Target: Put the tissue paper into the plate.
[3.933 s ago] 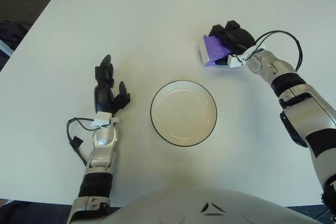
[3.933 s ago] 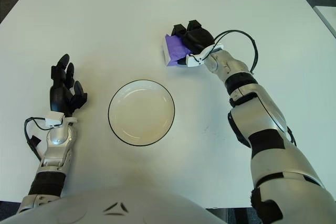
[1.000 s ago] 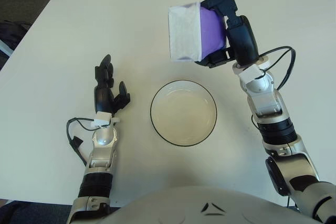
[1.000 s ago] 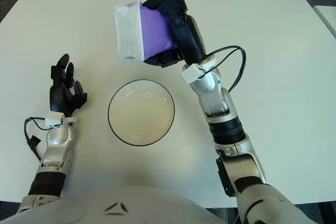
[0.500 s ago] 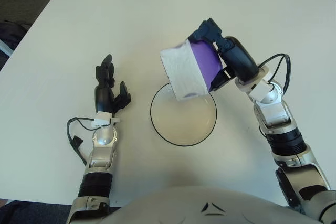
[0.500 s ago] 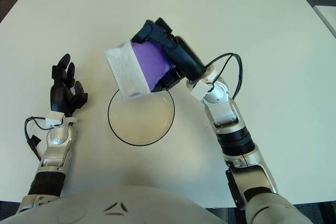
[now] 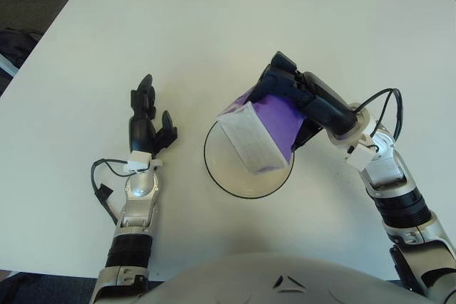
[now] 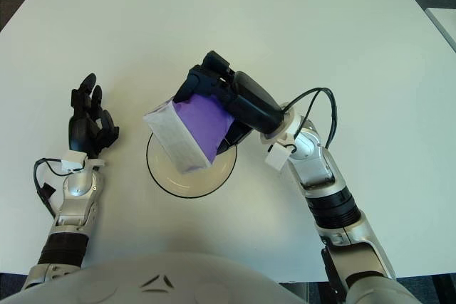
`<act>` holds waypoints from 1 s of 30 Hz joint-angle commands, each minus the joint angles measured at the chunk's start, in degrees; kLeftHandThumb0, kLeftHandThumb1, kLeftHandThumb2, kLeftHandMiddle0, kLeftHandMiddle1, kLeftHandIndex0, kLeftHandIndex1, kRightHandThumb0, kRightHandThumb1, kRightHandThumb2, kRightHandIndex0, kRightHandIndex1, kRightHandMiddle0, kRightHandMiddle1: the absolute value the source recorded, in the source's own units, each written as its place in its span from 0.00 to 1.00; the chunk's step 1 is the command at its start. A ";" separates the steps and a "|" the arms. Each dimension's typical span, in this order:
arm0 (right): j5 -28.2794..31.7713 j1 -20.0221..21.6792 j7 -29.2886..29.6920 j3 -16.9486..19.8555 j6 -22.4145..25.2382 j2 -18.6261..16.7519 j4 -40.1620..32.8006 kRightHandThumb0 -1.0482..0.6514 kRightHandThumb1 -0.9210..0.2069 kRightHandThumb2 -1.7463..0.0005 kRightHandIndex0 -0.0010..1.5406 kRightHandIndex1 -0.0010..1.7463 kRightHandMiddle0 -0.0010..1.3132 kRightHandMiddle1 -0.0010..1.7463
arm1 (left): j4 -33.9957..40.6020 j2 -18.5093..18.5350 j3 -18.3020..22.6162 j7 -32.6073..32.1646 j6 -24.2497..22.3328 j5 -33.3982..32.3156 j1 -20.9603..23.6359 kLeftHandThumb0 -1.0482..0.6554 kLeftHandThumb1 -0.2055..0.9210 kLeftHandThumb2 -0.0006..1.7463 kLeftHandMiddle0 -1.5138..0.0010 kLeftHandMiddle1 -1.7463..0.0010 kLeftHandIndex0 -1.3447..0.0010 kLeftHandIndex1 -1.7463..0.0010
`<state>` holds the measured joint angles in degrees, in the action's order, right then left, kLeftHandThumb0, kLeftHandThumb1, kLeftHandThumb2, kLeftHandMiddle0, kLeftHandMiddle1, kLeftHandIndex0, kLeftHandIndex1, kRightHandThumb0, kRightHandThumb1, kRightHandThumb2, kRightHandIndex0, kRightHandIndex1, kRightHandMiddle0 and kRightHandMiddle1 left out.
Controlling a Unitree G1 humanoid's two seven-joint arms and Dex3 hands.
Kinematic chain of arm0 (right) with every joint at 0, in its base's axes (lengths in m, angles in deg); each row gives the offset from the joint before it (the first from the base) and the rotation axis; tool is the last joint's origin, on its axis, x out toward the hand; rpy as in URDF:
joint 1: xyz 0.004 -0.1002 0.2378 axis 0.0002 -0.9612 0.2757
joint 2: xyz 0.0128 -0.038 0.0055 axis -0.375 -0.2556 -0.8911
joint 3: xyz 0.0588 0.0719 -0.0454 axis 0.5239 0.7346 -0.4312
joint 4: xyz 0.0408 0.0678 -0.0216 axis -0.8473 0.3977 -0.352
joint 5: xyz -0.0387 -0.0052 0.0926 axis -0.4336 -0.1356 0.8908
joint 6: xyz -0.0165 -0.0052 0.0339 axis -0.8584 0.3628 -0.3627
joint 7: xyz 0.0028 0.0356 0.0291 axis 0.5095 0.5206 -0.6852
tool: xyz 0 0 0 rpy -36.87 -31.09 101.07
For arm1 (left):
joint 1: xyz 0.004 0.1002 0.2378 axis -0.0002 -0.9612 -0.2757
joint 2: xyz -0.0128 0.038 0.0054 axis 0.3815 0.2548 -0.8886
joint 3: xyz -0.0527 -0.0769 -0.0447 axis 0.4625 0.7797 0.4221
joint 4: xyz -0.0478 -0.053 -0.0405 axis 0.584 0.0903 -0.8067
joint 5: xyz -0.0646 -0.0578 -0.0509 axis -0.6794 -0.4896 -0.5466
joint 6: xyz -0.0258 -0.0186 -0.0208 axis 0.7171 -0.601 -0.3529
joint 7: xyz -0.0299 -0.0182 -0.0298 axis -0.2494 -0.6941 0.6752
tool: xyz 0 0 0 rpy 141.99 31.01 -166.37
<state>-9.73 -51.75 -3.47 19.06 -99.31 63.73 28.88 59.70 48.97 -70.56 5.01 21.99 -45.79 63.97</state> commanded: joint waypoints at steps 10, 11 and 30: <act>-2.01 -0.90 -2.64 0.50 -4.32 1.70 -2.05 0.35 0.51 0.27 0.74 1.00 0.44 1.00 | -13.27 -2.17 -1.27 -0.58 -0.59 2.42 -8.53 0.17 1.00 0.46 0.85 0.99 1.00 0.73; -1.98 -0.91 -2.80 0.49 -4.40 1.75 -1.98 0.35 0.51 0.27 0.74 1.00 0.44 1.00 | -13.07 -2.15 -1.30 -0.56 -0.70 2.44 -8.59 0.17 1.00 0.46 0.85 0.99 1.00 0.73; -5.68 3.76 -8.39 -1.10 -4.91 5.33 -1.64 0.24 0.08 0.57 0.11 0.66 0.08 0.69 | -13.75 -0.91 -1.14 1.23 -0.23 1.58 -9.17 0.17 1.00 0.48 0.87 1.00 1.00 0.73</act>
<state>-12.84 -51.90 -8.43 17.75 -100.53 64.85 27.04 59.60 49.15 -70.58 5.22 21.71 -46.10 63.95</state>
